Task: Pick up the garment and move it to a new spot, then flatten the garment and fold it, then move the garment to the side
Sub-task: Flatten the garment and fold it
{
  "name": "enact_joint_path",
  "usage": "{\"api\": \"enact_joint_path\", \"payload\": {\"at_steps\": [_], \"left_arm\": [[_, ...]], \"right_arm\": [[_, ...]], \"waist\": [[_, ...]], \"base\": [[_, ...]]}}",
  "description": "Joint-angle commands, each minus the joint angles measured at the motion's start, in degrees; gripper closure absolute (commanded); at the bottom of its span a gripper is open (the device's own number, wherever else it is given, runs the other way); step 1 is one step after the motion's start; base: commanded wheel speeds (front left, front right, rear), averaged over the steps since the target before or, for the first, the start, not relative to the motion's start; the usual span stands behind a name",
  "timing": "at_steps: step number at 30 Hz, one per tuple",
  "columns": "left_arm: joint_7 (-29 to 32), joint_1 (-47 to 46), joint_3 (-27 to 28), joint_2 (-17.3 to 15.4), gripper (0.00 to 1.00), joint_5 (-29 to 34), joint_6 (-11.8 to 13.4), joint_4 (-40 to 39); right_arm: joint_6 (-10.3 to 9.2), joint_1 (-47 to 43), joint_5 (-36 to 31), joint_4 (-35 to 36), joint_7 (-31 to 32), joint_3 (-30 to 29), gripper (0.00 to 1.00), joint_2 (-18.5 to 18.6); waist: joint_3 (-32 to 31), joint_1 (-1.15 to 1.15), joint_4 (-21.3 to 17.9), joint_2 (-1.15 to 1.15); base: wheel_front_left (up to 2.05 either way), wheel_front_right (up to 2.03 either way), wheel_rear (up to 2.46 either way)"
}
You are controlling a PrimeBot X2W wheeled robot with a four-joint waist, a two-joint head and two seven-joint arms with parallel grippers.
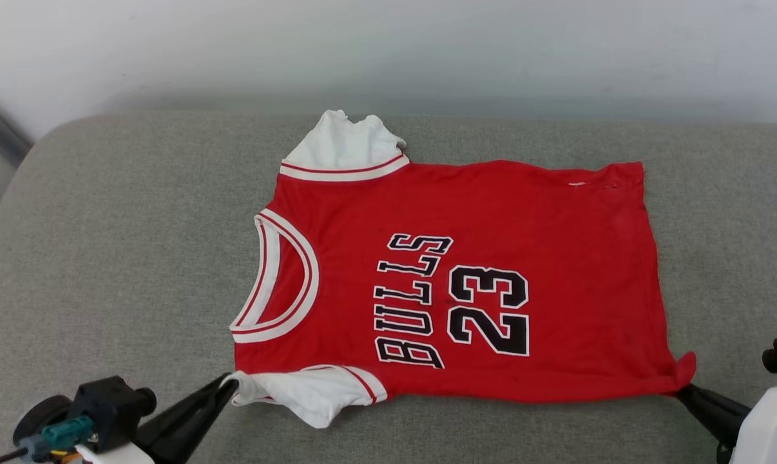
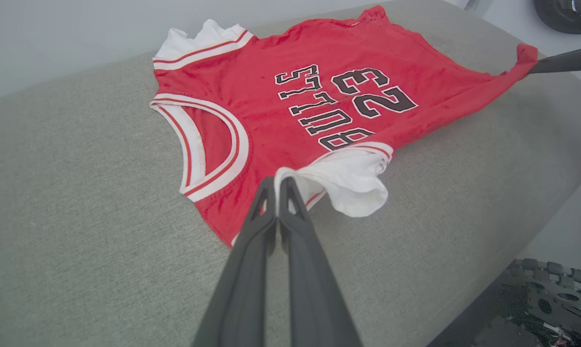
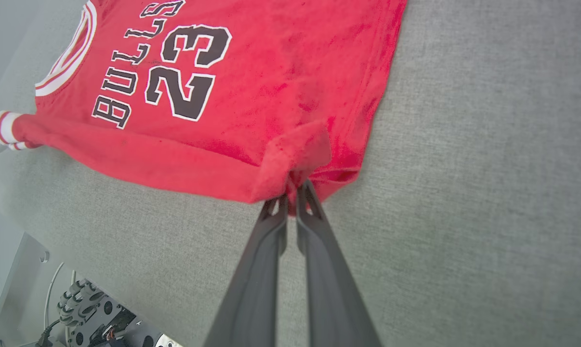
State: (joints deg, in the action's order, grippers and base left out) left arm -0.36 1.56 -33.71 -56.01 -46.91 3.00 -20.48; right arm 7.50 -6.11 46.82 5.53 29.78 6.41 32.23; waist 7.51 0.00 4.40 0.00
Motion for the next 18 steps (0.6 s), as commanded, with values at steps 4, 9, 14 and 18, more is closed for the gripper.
{"api": "enact_joint_path", "payload": {"at_steps": [4, 9, 14, 18], "left_arm": [[-0.9, -4.9, 1.7, 0.3, 1.0, 0.5, -1.8, 2.0], [-0.1, -10.6, 2.1, 1.7, 1.0, 1.3, -4.0, 5.5], [-0.4, -15.5, 2.1, 3.4, 1.0, 2.1, -6.0, 9.3], [-0.5, -20.1, 0.4, 5.3, 1.0, 4.8, -7.8, 13.6]], "right_arm": [[-0.02, 4.6, -1.3, 1.0, 2.5, -0.8, 1.0, -1.0], [-0.02, 9.2, -3.4, 0.9, 5.0, -0.2, 1.0, -0.8], [-0.02, 13.2, -4.8, 0.2, 6.5, 0.4, 1.0, -1.3], [-0.02, 16.4, -7.2, -1.2, 7.4, 1.2, 1.0, -1.1]], "waist": [[3.8, 0.0, -0.2, 0.0], [7.2, 0.0, -0.1, 0.0], [9.7, 0.0, -0.1, 0.0], [11.6, 0.0, 0.1, 0.0]], "base": [[0.0, 0.0, 0.0], [0.0, 0.0, 0.0], [0.0, 0.0, 0.0], [0.0, 0.0, 0.0]]}}
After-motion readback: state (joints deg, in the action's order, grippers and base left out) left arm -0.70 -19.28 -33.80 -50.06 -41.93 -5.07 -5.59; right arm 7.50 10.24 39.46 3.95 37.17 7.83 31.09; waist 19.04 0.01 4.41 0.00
